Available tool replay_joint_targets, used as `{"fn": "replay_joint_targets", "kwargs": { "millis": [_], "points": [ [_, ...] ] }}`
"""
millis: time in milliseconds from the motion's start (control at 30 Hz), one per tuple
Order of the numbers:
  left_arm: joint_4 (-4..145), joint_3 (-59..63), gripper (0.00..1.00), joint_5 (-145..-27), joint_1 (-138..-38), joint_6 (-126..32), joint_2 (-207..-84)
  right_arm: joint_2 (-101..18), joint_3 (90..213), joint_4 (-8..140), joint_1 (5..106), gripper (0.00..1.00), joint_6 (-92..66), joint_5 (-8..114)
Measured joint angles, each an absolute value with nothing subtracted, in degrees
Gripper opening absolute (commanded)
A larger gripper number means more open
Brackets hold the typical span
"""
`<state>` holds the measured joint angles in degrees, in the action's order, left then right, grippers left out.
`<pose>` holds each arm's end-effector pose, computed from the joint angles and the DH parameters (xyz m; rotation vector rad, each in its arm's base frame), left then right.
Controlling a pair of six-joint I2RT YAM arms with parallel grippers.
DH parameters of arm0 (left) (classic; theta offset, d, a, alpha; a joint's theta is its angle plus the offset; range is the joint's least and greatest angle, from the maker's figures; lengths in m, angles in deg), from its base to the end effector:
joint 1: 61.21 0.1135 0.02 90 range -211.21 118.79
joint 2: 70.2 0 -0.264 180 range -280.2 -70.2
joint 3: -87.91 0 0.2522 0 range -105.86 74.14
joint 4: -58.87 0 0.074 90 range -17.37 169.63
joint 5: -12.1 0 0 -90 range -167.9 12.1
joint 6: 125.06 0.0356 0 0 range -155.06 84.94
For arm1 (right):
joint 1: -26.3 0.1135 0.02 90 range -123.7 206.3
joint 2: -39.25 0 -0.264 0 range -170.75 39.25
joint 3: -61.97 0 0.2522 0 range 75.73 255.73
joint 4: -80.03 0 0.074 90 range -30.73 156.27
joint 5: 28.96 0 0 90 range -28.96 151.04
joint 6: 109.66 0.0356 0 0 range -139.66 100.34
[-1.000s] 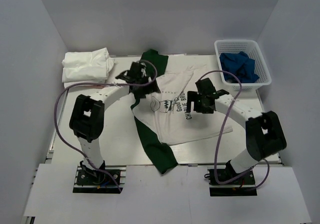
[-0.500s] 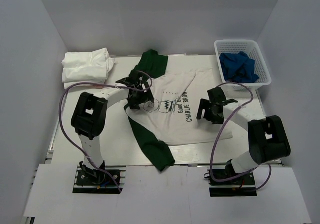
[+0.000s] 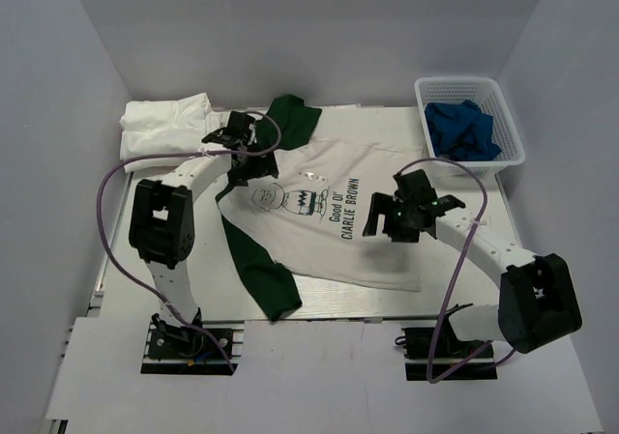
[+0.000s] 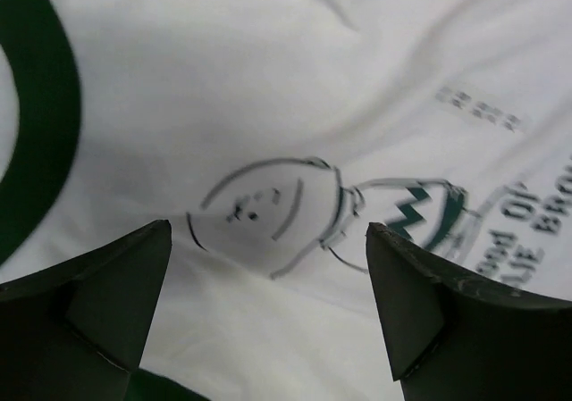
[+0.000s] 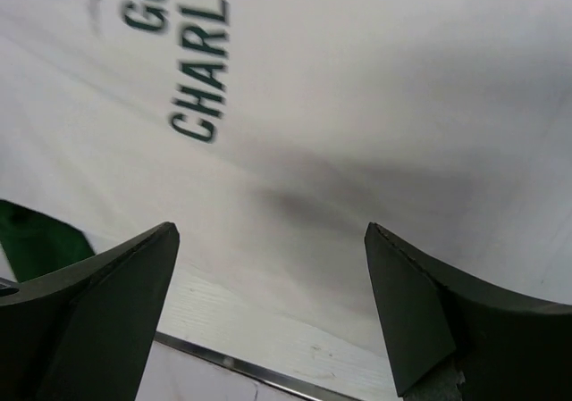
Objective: Fold and stack the t-shirts
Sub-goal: Flatten out the tshirt
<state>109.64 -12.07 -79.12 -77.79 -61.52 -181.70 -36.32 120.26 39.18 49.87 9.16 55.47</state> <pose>0.3974 -0.1191 0.2117 -0.2243 2.6772 -0.2697 0.2303 0.1043 0.2013 0.0846 2.6476 0.4494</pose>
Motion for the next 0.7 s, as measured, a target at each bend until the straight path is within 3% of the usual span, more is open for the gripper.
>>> {"fn": "replay_joint_targets", "kwargs": {
  "millis": [267, 433, 567, 700],
  "points": [
    [111.28, 7.01, 1.0, -76.84, -77.33, -66.57, -156.65, -35.14, 124.79, 40.47, 49.96, 0.9, 6.67, 55.56],
    [112.05, 13.87, 0.98, -74.05, -73.24, -70.11, -153.79, -34.77, 124.61, 39.84, 49.96, 0.9, 5.36, 55.8],
    [110.91, 15.62, 0.84, -73.85, -70.6, -71.66, -158.88, -33.05, 123.5, 39.35, 49.96, 0.9, 5.14, 56.19],
    [107.57, 16.21, 0.53, -74.35, -68.81, -73.02, -164.8, -32.24, 122.51, 38.61, 49.94, 0.9, 5.01, 57.13]
  ]
}}
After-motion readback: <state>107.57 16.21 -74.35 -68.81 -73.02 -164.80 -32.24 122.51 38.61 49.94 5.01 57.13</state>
